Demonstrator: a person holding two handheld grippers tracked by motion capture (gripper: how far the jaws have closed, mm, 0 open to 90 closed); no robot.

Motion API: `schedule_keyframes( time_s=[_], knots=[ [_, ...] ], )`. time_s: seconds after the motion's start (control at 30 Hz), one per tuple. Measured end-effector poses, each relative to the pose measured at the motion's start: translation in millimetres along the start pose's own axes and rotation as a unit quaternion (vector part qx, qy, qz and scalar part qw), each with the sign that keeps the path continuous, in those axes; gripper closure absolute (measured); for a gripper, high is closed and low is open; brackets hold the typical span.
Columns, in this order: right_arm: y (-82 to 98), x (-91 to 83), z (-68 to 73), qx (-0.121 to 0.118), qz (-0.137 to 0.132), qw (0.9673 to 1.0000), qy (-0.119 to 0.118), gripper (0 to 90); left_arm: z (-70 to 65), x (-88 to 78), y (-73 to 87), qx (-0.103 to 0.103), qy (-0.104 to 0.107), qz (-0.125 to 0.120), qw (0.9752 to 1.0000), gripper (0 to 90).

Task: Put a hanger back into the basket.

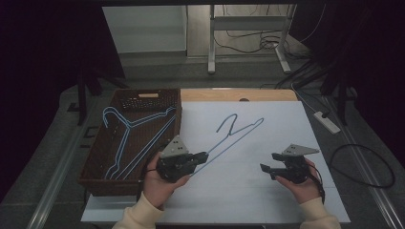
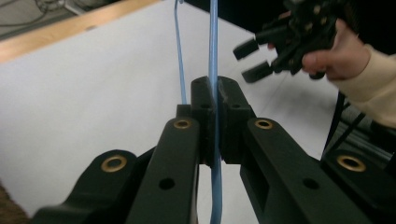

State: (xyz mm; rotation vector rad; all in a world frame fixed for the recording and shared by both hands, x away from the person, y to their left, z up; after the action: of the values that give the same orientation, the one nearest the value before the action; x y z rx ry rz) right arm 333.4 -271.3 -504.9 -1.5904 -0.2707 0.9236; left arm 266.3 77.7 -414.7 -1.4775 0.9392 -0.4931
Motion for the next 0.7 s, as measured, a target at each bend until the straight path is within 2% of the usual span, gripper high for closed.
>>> schedule_keyframes(
  time_s=[0.2, 0.23, 0.37, 0.63, 0.7],
  knots=[
    [0.3, -0.7, 1.5, -0.001, 0.001, 1.0000, 0.000, 32.5, 14.5, -30.1, -16.4, -0.009, -0.011, -0.032, 0.9994, 86.7],
    [0.3, -0.7, 1.5, -0.001, 0.001, 1.0000, 0.000, 32.5, 14.5, -30.1, -16.4, -0.009, -0.011, -0.032, 0.9994, 86.8],
    [1.2, 0.4, 1.9, -0.002, 0.002, 1.0000, -0.001, 32.2, 32.2, -51.4, -22.5, -0.022, -0.032, -0.054, 0.9978, 86.7],
    [2.4, 1.5, 2.2, -0.003, 0.006, 1.0000, 0.000, 32.0, 66.3, -85.9, -26.7, -0.030, -0.068, -0.071, 0.9947, 86.7],
    [2.6, 1.6, 2.2, -0.002, 0.007, 1.0000, -0.001, 31.9, 69.5, -89.0, -26.5, -0.029, -0.073, -0.072, 0.9943, 86.8]
  ],
)
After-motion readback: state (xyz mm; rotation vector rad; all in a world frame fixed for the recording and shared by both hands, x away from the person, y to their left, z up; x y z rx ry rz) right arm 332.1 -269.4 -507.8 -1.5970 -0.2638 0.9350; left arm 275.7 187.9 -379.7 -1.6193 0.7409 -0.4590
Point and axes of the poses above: each handheld gripper's, and its own axes: x roughly forward along the jaws, y roughly out of its underside, z roughly to its left, the point moved 3 cm from there along x, roughly forward along the jaws, and after that the axes turned 15 degrees about -z, right-handed, at the moved point
